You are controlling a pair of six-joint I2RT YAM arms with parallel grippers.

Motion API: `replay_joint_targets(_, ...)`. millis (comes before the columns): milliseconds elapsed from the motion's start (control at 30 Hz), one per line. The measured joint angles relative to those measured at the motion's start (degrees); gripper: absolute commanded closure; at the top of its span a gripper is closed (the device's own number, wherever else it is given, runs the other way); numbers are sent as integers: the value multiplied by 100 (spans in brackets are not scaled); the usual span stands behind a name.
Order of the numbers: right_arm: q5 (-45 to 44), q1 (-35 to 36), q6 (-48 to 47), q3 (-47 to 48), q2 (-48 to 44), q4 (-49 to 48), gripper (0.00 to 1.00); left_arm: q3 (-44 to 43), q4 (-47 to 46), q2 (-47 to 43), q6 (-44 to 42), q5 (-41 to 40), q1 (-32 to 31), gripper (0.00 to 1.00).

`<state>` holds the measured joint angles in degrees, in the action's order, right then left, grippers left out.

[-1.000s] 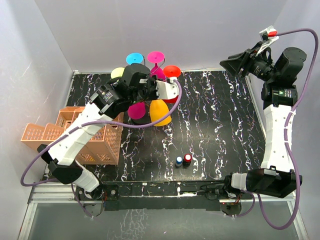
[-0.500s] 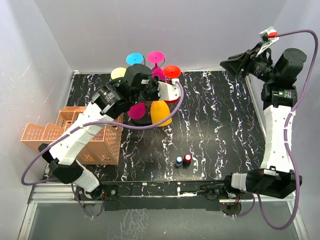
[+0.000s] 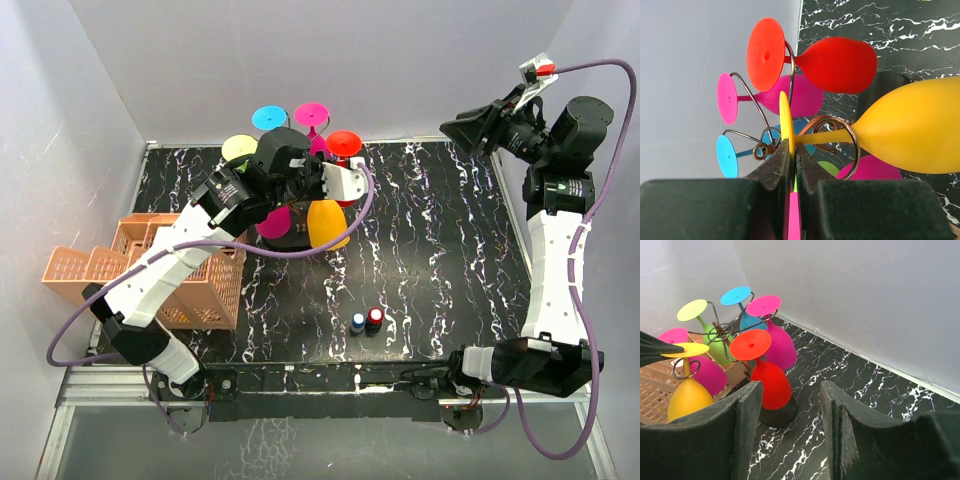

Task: Place the wine glass upside down on the wine glass rack

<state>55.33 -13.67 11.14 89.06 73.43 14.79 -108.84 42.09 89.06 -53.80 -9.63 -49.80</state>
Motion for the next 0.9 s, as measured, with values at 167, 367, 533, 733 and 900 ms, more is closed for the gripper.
replay_joint_targets(167, 11, -13, 0, -2, 0, 0, 45, 35, -48, 37, 7, -2, -31, 99)
replay_joint_targets(367, 13, -28, 4, -2, 0, -2, 45, 175, -160, 44, 72, -4, -33, 98)
replay_joint_targets(533, 13, -35, 17, -9, 0, -4, 45, 236, -184, 44, 133, -2, -33, 96)
replay_joint_targets(733, 17, -55, 28, -79, -37, -11, 45, 330, -203, 44, 197, 2, -33, 91)
replay_joint_targets(900, 33, -74, 61, -79, -50, -13, 45, 374, -216, 44, 245, 9, -33, 88)
